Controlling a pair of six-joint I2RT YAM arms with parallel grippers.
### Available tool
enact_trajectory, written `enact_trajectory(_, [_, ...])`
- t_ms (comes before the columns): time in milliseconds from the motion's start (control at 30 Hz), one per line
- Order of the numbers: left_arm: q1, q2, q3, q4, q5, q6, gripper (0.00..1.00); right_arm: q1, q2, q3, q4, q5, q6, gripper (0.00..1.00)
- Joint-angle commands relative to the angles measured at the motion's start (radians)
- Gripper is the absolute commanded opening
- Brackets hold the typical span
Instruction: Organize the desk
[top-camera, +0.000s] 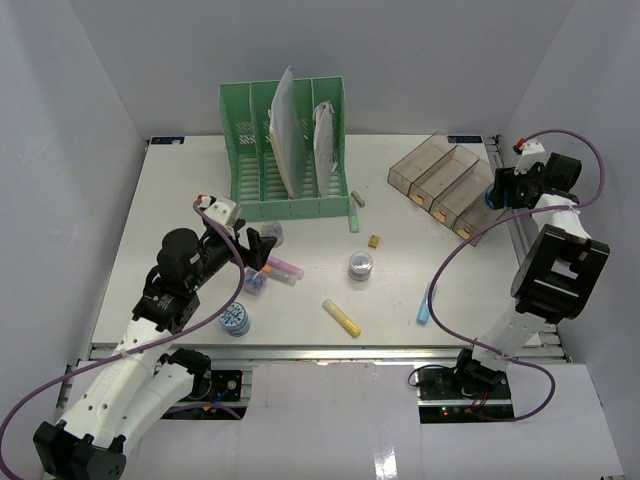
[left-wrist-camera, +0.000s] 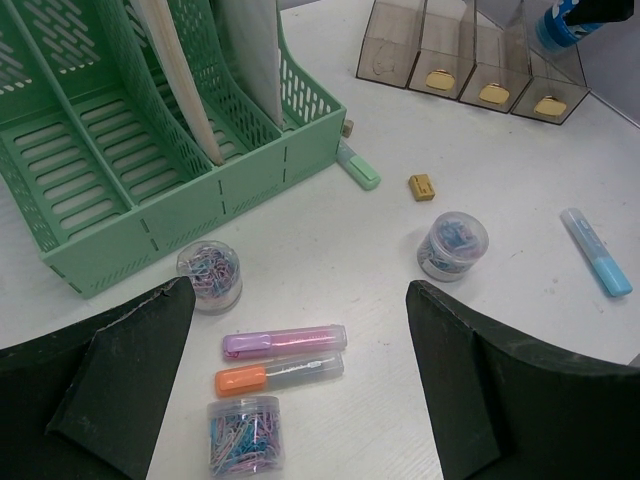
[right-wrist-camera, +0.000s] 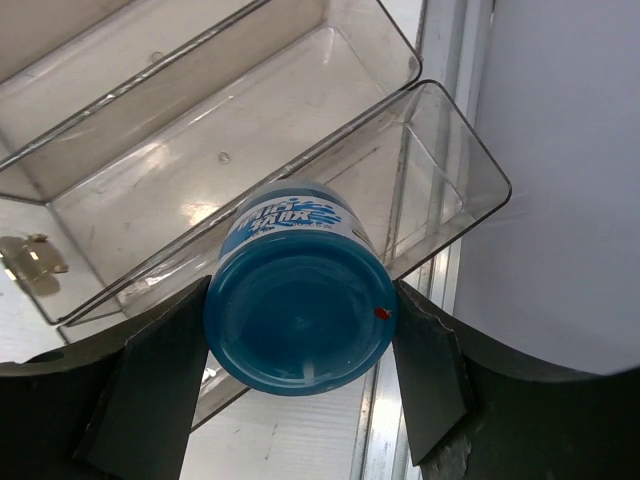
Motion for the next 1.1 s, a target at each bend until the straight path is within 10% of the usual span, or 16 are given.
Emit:
enact_trajectory(0, [-0.001, -0.007, 0.025, -0.006, 0.013, -0.004, 0.98, -0.002, 0.027, 0.088, 0.104, 0.032, 0.0, 0.21])
enact_trajectory(400, [0.0, 0.0, 0.025, -0.008, 0.009, -0.001, 0.98, 0.0, 0.118, 0.168, 0.105, 0.095, -0.004, 0.31])
enact_trajectory(733, [0.0, 0.01, 0.019, -0.007, -0.005, -0.009, 0.98, 0.013, 0.165, 0.177, 0.111, 0.093, 0.009, 0.58])
enact_trajectory(900, [0.0, 0.031, 0.007, 0.022, -0.032, -0.073, 0.98, 0.015, 0.119, 0.133, 0.126, 0.086, 0.024, 0.9])
enact_trajectory(1067, [-0.001, 0.098, 0.03, 0.004, -0.074, -0.174, 0.98, 0.015, -0.026, 0.024, 0.126, 0.024, 0.018, 0.9])
